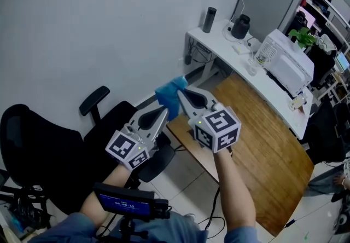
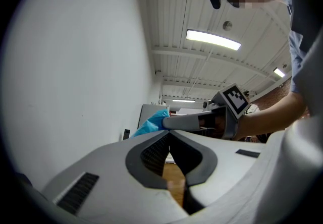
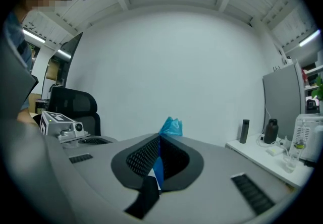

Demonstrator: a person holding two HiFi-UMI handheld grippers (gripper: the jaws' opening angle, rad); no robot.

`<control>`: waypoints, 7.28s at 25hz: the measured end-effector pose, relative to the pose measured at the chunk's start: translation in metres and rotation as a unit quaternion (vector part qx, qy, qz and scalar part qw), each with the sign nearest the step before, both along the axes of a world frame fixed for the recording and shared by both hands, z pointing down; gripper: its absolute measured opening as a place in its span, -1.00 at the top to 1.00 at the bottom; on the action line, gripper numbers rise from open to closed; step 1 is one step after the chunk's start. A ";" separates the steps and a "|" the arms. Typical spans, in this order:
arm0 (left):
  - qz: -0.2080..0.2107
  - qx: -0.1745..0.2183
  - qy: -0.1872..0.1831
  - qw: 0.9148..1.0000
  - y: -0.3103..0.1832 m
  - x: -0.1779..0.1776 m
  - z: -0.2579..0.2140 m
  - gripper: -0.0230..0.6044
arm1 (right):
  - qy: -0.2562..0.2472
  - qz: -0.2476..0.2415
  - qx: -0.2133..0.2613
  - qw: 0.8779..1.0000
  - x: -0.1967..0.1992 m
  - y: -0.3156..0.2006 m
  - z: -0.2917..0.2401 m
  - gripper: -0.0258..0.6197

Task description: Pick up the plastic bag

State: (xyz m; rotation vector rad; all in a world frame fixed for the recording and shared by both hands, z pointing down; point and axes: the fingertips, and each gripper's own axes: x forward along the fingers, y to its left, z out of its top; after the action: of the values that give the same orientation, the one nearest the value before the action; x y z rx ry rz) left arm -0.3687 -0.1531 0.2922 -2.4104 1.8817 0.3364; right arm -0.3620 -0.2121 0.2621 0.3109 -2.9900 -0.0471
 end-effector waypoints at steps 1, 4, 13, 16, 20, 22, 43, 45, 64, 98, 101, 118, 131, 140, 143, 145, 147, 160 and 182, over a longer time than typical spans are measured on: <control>0.002 0.000 0.000 1.000 0.000 0.003 -0.001 0.90 | -0.004 0.004 -0.001 1.000 0.007 0.000 -0.001 0.92; 0.008 0.002 -0.001 1.000 0.000 0.017 -0.005 0.90 | -0.011 0.015 0.000 1.000 0.032 0.002 -0.002 0.92; 0.034 0.009 -0.011 0.999 -0.008 0.089 -0.019 0.90 | -0.031 0.052 -0.013 0.998 0.134 0.003 0.001 0.92; 0.043 0.005 -0.014 0.999 -0.011 0.115 -0.016 0.91 | -0.035 0.065 -0.021 0.997 0.166 0.002 0.006 0.92; 0.059 0.004 -0.019 0.998 -0.017 0.150 -0.012 0.90 | -0.040 0.081 -0.039 0.995 0.205 0.000 0.020 0.92; 0.068 0.003 -0.020 0.997 -0.019 0.165 -0.010 0.90 | -0.041 0.090 -0.050 0.994 0.222 -0.001 0.027 0.92; 0.178 -0.022 -0.024 0.983 -0.039 0.341 0.016 0.90 | -0.051 0.177 -0.124 0.975 0.394 0.020 0.081 0.92; 0.186 -0.024 -0.027 0.982 -0.038 0.356 0.018 0.90 | -0.054 0.183 -0.131 0.973 0.408 0.023 0.086 0.92; 0.262 -0.049 -0.041 0.963 -0.020 0.510 0.049 0.90 | -0.077 0.262 -0.182 0.945 0.569 0.062 0.136 0.92; 0.324 -0.059 -0.057 0.942 0.002 0.619 0.064 0.90 | -0.040 0.391 -0.181 0.901 0.683 0.077 0.181 0.43; 0.324 -0.059 -0.057 0.943 0.001 0.616 0.064 0.90 | -0.046 0.400 -0.176 0.898 0.685 0.076 0.179 0.43; 0.320 -0.060 -0.059 0.944 0.002 0.615 0.061 0.90 | -0.072 0.412 -0.158 0.895 0.688 0.075 0.165 0.34; 0.311 -0.102 -0.079 0.942 -0.008 0.584 0.089 0.90 | -0.060 0.393 -0.163 0.903 0.650 0.082 0.179 0.73; 0.338 -0.142 -0.108 0.924 -0.043 0.545 0.127 0.90 | -0.054 0.443 -0.181 0.876 0.627 0.068 0.201 0.92; 0.349 -0.156 -0.122 0.916 -0.058 0.532 0.139 0.90 | -0.051 0.466 -0.189 0.863 0.621 0.063 0.210 0.92; 0.357 -0.168 -0.130 0.910 -0.068 0.523 0.148 0.90 | -0.047 0.481 -0.196 0.853 0.617 0.062 0.218 0.92; 0.365 -0.180 -0.140 0.903 -0.077 0.516 0.159 0.90 | -0.044 0.495 -0.206 0.843 0.614 0.060 0.227 0.92; 0.386 -0.274 -0.238 0.848 -0.154 0.441 0.234 0.90 | 0.070 0.569 -0.270 0.774 0.629 0.076 0.293 0.92; 0.359 -0.424 -0.328 0.764 -0.183 0.414 0.317 0.90 | 0.196 0.582 -0.326 0.719 0.635 0.072 0.339 0.92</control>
State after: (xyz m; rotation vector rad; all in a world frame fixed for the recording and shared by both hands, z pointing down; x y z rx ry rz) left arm 0.0454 -0.3364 0.6095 -3.0116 0.7701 -1.4603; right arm 0.2728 -0.1399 0.6011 1.6738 -1.7246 0.8864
